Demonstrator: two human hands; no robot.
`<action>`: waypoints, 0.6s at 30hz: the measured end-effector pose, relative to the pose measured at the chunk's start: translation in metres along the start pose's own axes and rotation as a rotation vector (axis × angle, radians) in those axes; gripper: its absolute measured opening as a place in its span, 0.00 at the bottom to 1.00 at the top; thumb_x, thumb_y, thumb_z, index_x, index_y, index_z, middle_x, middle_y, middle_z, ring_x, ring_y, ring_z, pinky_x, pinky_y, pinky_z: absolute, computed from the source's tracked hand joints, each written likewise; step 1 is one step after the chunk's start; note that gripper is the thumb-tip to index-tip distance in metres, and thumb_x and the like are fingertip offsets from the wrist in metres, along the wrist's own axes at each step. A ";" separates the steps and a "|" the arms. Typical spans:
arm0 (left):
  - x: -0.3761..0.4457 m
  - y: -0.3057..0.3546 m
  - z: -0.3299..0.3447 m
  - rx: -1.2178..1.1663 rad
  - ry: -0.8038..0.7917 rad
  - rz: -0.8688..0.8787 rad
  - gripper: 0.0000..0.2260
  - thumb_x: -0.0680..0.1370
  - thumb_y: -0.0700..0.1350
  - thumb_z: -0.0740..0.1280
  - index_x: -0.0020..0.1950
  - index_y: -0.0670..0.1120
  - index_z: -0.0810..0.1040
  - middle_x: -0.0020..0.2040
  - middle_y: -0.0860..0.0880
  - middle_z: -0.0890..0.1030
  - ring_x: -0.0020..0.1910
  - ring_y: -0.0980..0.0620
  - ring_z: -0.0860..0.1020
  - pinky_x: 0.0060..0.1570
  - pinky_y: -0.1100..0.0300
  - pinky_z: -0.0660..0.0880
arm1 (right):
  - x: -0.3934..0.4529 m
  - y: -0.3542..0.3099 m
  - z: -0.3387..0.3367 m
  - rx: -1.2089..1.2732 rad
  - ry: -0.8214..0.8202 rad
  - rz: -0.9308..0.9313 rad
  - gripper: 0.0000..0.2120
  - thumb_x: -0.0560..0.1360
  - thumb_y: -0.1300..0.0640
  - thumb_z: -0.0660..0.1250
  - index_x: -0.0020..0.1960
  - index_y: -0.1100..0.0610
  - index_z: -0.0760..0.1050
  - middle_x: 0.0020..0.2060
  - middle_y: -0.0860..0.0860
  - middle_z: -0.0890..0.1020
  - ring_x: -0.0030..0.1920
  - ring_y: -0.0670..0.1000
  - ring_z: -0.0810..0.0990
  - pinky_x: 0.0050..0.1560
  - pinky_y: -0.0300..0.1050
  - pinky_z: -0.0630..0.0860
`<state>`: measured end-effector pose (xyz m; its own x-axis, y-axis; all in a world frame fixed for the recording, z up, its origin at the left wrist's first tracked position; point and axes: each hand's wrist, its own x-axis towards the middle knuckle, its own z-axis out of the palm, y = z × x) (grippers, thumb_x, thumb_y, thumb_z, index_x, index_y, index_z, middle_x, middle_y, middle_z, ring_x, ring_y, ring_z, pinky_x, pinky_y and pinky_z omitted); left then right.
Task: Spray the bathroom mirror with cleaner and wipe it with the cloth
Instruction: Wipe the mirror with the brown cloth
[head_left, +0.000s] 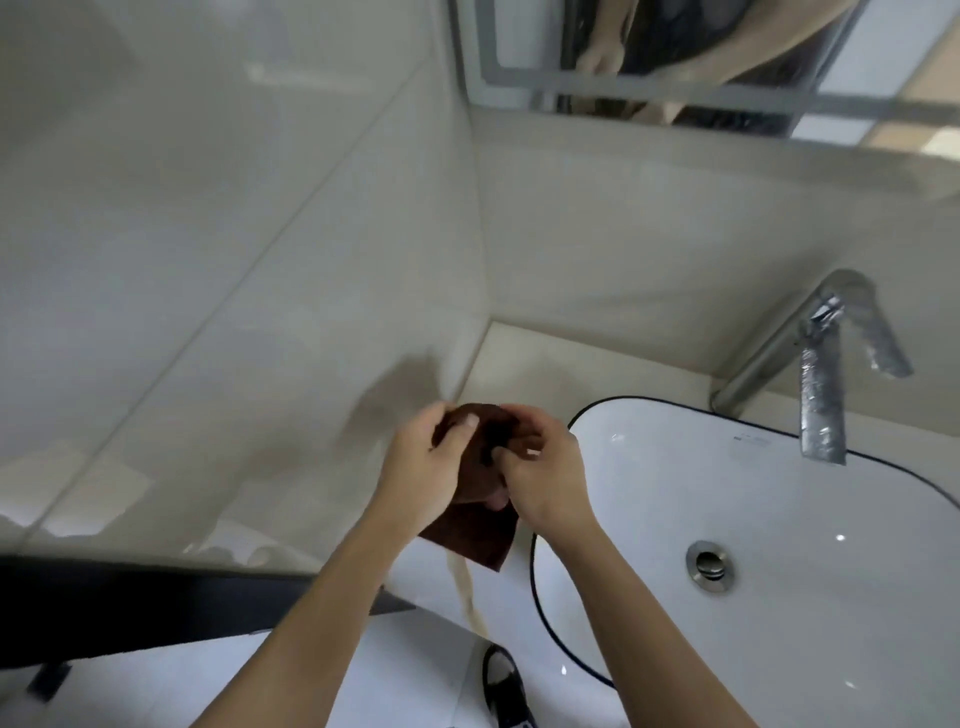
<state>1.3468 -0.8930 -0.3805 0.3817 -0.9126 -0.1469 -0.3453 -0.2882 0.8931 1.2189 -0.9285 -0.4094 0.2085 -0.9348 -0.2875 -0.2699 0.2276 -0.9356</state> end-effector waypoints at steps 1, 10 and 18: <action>0.002 0.014 -0.003 -0.002 -0.011 0.049 0.08 0.80 0.45 0.65 0.43 0.48 0.80 0.35 0.56 0.83 0.34 0.59 0.79 0.37 0.66 0.74 | -0.003 -0.007 -0.008 -0.039 0.007 -0.029 0.16 0.71 0.63 0.69 0.56 0.47 0.80 0.56 0.51 0.79 0.54 0.44 0.80 0.58 0.40 0.78; 0.002 0.135 -0.002 -0.563 -0.124 0.091 0.14 0.78 0.55 0.67 0.47 0.45 0.84 0.45 0.44 0.85 0.46 0.45 0.82 0.51 0.49 0.78 | -0.033 -0.115 -0.070 0.183 0.214 -0.422 0.06 0.78 0.64 0.69 0.48 0.55 0.75 0.37 0.50 0.84 0.37 0.45 0.81 0.40 0.38 0.75; 0.008 0.222 0.015 -0.623 -0.460 0.229 0.10 0.77 0.45 0.69 0.55 0.40 0.81 0.50 0.39 0.86 0.48 0.45 0.84 0.52 0.51 0.80 | -0.045 -0.191 -0.158 -0.025 0.609 -0.776 0.16 0.77 0.67 0.66 0.45 0.48 0.66 0.36 0.44 0.74 0.37 0.45 0.73 0.41 0.38 0.70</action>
<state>1.2607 -0.9686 -0.1897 -0.0789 -0.9964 0.0293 0.2206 0.0112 0.9753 1.1124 -0.9729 -0.1856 -0.1814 -0.8049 0.5650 -0.2841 -0.5072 -0.8137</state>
